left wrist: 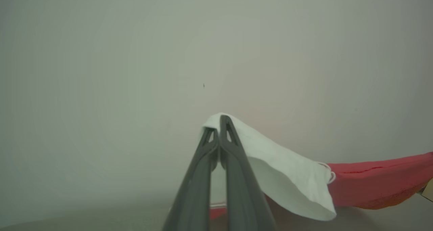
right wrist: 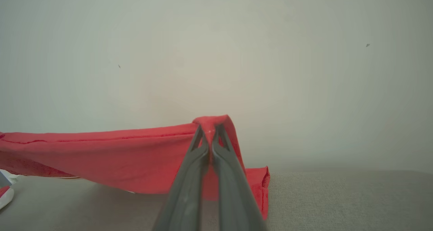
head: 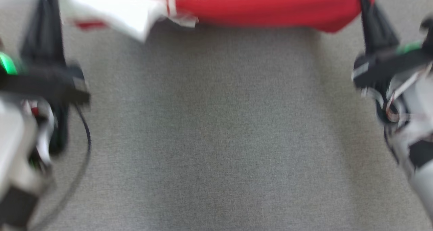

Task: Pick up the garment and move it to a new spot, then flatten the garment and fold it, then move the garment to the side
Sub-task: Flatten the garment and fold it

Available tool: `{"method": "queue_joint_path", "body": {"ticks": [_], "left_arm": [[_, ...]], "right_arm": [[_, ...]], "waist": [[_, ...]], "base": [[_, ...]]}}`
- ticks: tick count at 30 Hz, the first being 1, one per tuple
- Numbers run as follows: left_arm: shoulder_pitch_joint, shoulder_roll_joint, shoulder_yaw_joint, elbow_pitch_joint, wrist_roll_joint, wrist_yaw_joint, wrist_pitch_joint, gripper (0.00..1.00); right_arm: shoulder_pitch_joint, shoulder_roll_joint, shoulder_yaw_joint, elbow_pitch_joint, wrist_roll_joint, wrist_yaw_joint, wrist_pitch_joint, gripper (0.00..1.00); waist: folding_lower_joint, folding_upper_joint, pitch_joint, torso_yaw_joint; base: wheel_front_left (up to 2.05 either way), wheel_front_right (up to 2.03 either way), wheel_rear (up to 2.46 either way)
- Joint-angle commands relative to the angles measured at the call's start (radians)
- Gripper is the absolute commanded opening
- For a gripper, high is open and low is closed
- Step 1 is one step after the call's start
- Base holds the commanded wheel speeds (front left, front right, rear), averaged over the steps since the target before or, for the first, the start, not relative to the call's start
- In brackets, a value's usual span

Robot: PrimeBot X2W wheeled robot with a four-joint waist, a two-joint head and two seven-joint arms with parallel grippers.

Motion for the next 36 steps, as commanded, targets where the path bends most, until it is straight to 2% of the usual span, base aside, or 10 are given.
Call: {"method": "queue_joint_path", "body": {"ticks": [1, 5, 7, 10, 12, 22, 30, 36], "left_arm": [[0.095, 0.012, 0.016, -0.061, -0.013, 0.033, -0.005, 0.0], [0.316, 0.006, 0.027, -0.185, -0.034, 0.091, -0.005, 0.0], [0.413, -0.016, 0.043, -0.226, -0.041, 0.113, -0.005, 0.0], [0.546, -0.047, 0.074, -0.254, -0.032, 0.126, -0.006, 0.0], [0.666, -0.099, 0.107, -0.262, -0.029, 0.116, -0.006, 0.0], [0.971, -0.245, 0.183, -0.193, 0.008, 0.046, -0.006, 0.0], [1.081, -0.296, 0.203, -0.142, 0.025, 0.0, -0.006, 0.0], [1.07, -0.293, 0.198, -0.14, 0.06, -0.023, -0.006, 0.0]], "right_arm": [[0.075, -0.002, -0.02, -0.031, 0.007, -0.002, -0.005, 0.0], [0.253, 0.002, -0.065, -0.105, 0.001, -0.002, 0.001, 0.0], [0.341, 0.01, -0.089, -0.136, -0.004, -0.002, 0.011, 0.0], [0.459, 0.024, -0.128, -0.171, -0.016, -0.002, 0.026, 0.0], [0.569, 0.041, -0.165, -0.189, -0.034, -0.002, 0.044, 0.0], [0.881, 0.109, -0.269, -0.234, -0.09, -0.002, 0.08, 0.0], [1.029, 0.145, -0.327, -0.267, -0.102, -0.002, 0.116, 0.0], [1.085, 0.177, -0.367, -0.335, -0.098, -0.002, 0.129, 0.0]], "waist": [[0.0004, 0.0002, -0.052, 0.01], [0.0004, 0.0002, -0.079, 0.013], [0.0004, 0.0002, -0.092, 0.014], [0.0004, 0.0002, -0.108, 0.014], [0.0004, 0.0002, -0.127, 0.016], [0.0004, 0.0002, -0.204, 0.035], [0.0004, 0.0002, -0.231, 0.045], [0.0004, 0.0002, -0.225, 0.039]], "base": [[0.0, 0.0, 0.0], [0.0, 0.0, 0.0], [0.0, 0.0, 0.0], [0.0, 0.0, 0.0], [0.0, 0.0, 0.0], [0.0, 0.0, 0.0], [0.0, 0.0, 0.0], [0.0, 0.0, 0.0]]}}
